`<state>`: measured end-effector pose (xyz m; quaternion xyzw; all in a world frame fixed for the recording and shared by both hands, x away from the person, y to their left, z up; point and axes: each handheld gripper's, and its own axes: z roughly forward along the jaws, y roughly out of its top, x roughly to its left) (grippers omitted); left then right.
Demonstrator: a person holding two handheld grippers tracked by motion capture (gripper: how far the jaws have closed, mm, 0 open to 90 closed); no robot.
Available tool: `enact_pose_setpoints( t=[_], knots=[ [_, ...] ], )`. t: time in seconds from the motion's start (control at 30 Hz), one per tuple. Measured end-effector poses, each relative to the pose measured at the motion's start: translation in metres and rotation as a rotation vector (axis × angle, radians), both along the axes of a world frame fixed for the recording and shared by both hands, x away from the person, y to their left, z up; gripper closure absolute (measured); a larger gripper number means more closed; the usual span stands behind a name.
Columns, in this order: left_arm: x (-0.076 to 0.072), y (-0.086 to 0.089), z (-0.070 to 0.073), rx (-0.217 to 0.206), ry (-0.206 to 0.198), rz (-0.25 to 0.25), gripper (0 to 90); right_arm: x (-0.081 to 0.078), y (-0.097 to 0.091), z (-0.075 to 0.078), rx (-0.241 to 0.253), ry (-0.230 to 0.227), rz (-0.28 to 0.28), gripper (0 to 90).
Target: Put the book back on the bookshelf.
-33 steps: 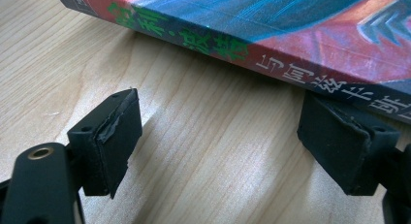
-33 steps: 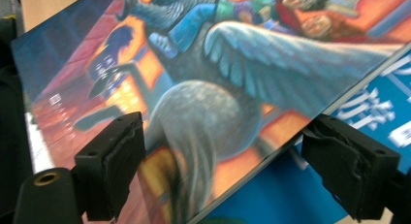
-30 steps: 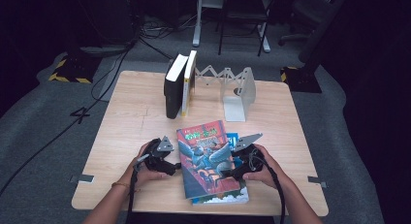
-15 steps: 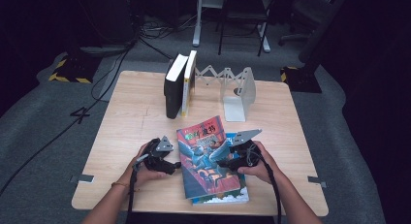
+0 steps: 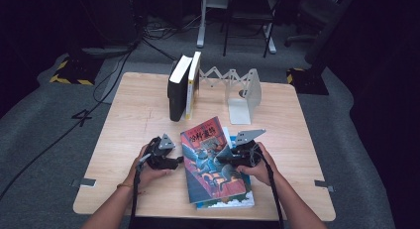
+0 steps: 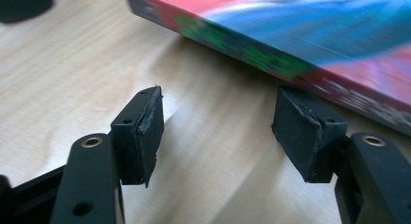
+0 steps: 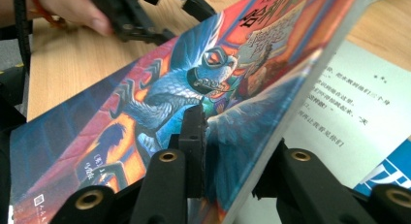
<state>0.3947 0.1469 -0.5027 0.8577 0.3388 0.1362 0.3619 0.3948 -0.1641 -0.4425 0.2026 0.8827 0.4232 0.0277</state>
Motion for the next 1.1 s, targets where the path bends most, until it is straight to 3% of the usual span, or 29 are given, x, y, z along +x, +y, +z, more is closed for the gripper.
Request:
enact_pose_setpoints(
  t=[0.07,0.2,0.5,0.67,0.9,1.03,1.1],
  knots=[
    [0.004,-0.001,0.0,-0.004,0.006,-0.024,41.9,-0.001,-0.001,0.0,0.009,-0.004,-0.002,73.1],
    [0.008,-0.002,0.001,-0.006,0.009,-0.015,43.4,-0.002,-0.003,-0.001,0.042,-0.011,-0.002,74.2],
    [0.013,-0.005,0.002,-0.027,0.004,-0.04,66.6,-0.005,-0.006,-0.001,0.095,-0.03,-0.003,75.2],
    [0.019,-0.004,0.008,-0.059,0.0,-0.038,65.1,-0.008,-0.01,0.003,0.122,-0.048,-0.002,75.3],
    [0.021,0.001,0.024,-0.114,-0.062,-0.027,63.5,-0.014,-0.015,0.013,0.166,-0.092,0.016,75.5],
    [0.019,0.003,0.039,-0.18,-0.1,-0.051,73.1,-0.017,-0.019,0.022,0.194,-0.128,0.019,75.4],
    [0.018,0.002,0.044,-0.181,-0.118,-0.066,77.5,-0.019,-0.02,0.026,0.202,-0.145,0.025,75.1]
  ],
)
